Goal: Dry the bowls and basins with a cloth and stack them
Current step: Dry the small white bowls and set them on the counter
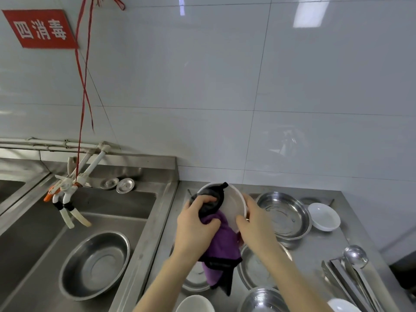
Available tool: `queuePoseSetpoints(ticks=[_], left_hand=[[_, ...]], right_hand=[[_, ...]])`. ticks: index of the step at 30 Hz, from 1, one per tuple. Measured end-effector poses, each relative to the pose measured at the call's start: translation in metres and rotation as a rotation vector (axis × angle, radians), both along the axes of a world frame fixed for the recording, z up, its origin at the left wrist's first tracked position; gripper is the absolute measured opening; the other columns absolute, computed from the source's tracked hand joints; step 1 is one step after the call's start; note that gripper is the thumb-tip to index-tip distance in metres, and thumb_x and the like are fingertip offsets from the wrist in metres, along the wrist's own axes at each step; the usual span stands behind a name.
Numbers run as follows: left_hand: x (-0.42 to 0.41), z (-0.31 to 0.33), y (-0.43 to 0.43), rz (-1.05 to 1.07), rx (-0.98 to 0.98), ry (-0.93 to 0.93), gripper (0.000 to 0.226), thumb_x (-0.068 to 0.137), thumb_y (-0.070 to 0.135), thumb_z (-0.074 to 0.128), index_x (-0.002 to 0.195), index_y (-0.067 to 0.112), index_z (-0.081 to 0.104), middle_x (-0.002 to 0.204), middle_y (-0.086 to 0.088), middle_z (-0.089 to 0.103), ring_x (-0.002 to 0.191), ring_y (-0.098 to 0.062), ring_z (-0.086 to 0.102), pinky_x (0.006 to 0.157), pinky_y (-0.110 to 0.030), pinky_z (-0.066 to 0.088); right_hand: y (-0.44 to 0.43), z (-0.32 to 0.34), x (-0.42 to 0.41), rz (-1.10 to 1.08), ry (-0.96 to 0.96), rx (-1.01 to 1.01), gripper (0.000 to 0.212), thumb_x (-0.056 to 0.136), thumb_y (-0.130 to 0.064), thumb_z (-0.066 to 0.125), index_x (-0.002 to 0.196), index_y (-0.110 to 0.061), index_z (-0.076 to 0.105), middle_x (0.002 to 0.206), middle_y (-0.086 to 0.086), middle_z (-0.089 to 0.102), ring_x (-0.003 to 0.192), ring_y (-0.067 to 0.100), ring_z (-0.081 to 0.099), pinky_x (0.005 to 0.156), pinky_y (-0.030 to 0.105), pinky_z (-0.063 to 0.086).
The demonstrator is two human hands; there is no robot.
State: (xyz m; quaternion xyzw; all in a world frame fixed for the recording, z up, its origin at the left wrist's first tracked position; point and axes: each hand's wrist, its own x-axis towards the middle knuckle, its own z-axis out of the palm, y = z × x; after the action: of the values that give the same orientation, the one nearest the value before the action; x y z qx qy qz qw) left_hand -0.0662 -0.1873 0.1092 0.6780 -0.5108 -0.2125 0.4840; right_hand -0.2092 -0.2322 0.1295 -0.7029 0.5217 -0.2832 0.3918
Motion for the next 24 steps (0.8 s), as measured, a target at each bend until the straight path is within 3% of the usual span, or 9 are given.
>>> queuePoseSetpoints(ticks=[3, 5, 7, 11, 14, 17, 21, 24], left_hand=[[0.018, 0.001, -0.004, -0.247, 0.076, -0.227, 0.043, 0.069, 0.013, 0.064, 0.105, 0.037, 0.061, 0.127, 0.021, 0.044, 0.116, 0.001, 0.05, 0.09, -0.008, 0.041], [0.025, 0.004, -0.005, -0.436, 0.155, -0.376, 0.043, 0.067, 0.018, 0.06, 0.104, 0.04, 0.058, 0.133, 0.022, 0.039, 0.114, -0.006, 0.052, 0.092, -0.025, 0.048], [0.025, 0.006, -0.005, -0.539, 0.187, -0.439, 0.043, 0.066, 0.019, 0.058, 0.104, 0.04, 0.056, 0.133, 0.024, 0.038, 0.112, -0.008, 0.053, 0.09, -0.029, 0.048], [0.015, 0.0, -0.007, -0.305, 0.062, -0.284, 0.047, 0.071, 0.01, 0.059, 0.108, 0.04, 0.06, 0.127, 0.019, 0.041, 0.105, -0.003, 0.051, 0.086, -0.007, 0.039], [-0.011, -0.005, -0.001, -0.032, 0.003, -0.019, 0.05, 0.077, 0.003, 0.061, 0.114, 0.038, 0.06, 0.126, 0.009, 0.044, 0.101, 0.0, 0.05, 0.078, 0.004, 0.035], [-0.027, -0.008, 0.006, 0.061, 0.052, 0.147, 0.05, 0.081, 0.003, 0.061, 0.119, 0.034, 0.058, 0.122, 0.004, 0.045, 0.097, 0.001, 0.05, 0.071, 0.004, 0.036], [0.001, -0.006, -0.002, -0.152, 0.084, -0.14, 0.046, 0.074, 0.008, 0.061, 0.11, 0.035, 0.059, 0.131, 0.009, 0.041, 0.111, -0.005, 0.051, 0.086, -0.004, 0.038], [0.022, 0.007, -0.008, -0.523, 0.208, -0.378, 0.04, 0.071, 0.007, 0.059, 0.101, 0.034, 0.059, 0.148, 0.014, 0.027, 0.13, -0.007, 0.04, 0.094, -0.015, 0.04]], right_hand=[[-0.007, 0.01, -0.01, 0.138, 0.15, 0.076, 0.051, 0.09, 0.0, 0.04, 0.13, -0.03, 0.05, 0.08, 0.012, 0.071, 0.047, 0.017, 0.065, 0.044, 0.026, 0.052], [-0.014, 0.022, -0.016, 0.292, 0.292, 0.094, 0.044, 0.086, -0.001, 0.04, 0.117, -0.027, 0.057, 0.079, 0.015, 0.073, 0.055, 0.028, 0.07, 0.048, 0.032, 0.055], [-0.021, 0.032, -0.019, 0.402, 0.337, 0.134, 0.044, 0.083, 0.001, 0.038, 0.112, -0.023, 0.061, 0.076, 0.019, 0.072, 0.053, 0.036, 0.068, 0.042, 0.031, 0.05], [-0.025, 0.032, -0.013, 0.239, 0.237, -0.012, 0.049, 0.09, -0.001, 0.041, 0.121, -0.032, 0.062, 0.076, 0.0, 0.066, 0.037, 0.01, 0.057, 0.042, 0.02, 0.046], [-0.016, 0.017, -0.001, 0.028, 0.152, -0.153, 0.046, 0.093, -0.005, 0.042, 0.123, -0.035, 0.06, 0.072, -0.007, 0.064, 0.046, 0.009, 0.056, 0.046, 0.017, 0.043], [-0.005, -0.002, 0.005, -0.06, 0.077, -0.171, 0.039, 0.098, -0.01, 0.045, 0.128, -0.032, 0.059, 0.076, -0.002, 0.068, 0.057, 0.011, 0.059, 0.056, 0.022, 0.047], [-0.005, 0.004, -0.009, 0.047, 0.093, -0.028, 0.051, 0.095, -0.002, 0.041, 0.132, -0.032, 0.056, 0.071, 0.005, 0.068, 0.039, 0.007, 0.055, 0.043, 0.018, 0.042], [-0.011, 0.024, -0.018, 0.255, 0.203, 0.142, 0.045, 0.09, -0.001, 0.037, 0.11, -0.03, 0.065, 0.078, 0.01, 0.07, 0.041, 0.021, 0.064, 0.052, 0.038, 0.054]])
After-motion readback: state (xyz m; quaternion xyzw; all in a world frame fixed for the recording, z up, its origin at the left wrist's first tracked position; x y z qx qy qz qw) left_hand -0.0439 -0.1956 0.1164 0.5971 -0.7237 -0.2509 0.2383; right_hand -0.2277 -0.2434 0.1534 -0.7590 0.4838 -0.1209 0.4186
